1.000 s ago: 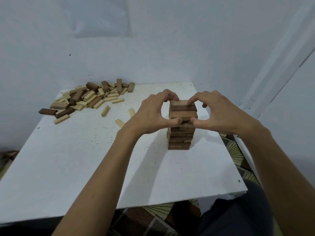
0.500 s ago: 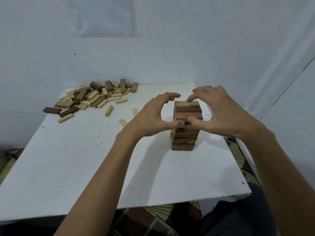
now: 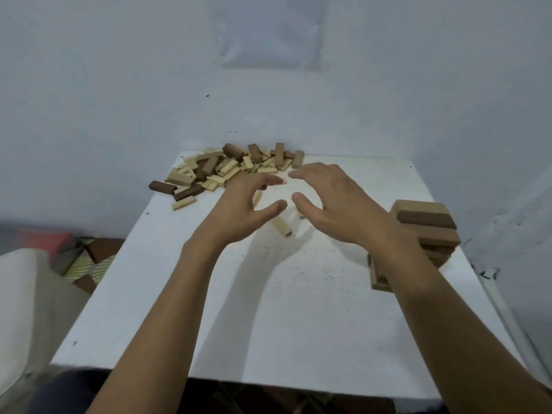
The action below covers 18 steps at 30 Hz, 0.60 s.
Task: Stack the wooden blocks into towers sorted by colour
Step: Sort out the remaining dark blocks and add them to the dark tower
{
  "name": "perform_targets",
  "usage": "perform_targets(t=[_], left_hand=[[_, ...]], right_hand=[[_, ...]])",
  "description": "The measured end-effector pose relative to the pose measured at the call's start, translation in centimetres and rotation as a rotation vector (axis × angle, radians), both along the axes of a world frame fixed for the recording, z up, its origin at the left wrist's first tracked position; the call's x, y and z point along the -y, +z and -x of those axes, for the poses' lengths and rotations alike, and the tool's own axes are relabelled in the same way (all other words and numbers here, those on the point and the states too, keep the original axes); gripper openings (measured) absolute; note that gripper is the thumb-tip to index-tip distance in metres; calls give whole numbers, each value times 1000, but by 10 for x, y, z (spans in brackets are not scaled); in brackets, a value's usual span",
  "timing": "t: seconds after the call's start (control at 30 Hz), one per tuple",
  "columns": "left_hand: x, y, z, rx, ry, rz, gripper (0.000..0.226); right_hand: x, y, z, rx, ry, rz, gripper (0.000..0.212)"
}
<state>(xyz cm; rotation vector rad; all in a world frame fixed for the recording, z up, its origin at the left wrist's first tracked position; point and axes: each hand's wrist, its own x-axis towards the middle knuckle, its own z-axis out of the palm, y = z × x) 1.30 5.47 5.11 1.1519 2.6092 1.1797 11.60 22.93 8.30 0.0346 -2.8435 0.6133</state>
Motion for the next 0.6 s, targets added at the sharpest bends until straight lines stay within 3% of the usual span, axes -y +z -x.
perform_targets(t=[0.33,0.6], left_hand=[[80,-63,93,-142,386,240,32],[93,-96,115,-264,461,342,38]], right_hand=[[49,-72,137,132,23,9,42],[73,-114,190,179,-2,-222,55]])
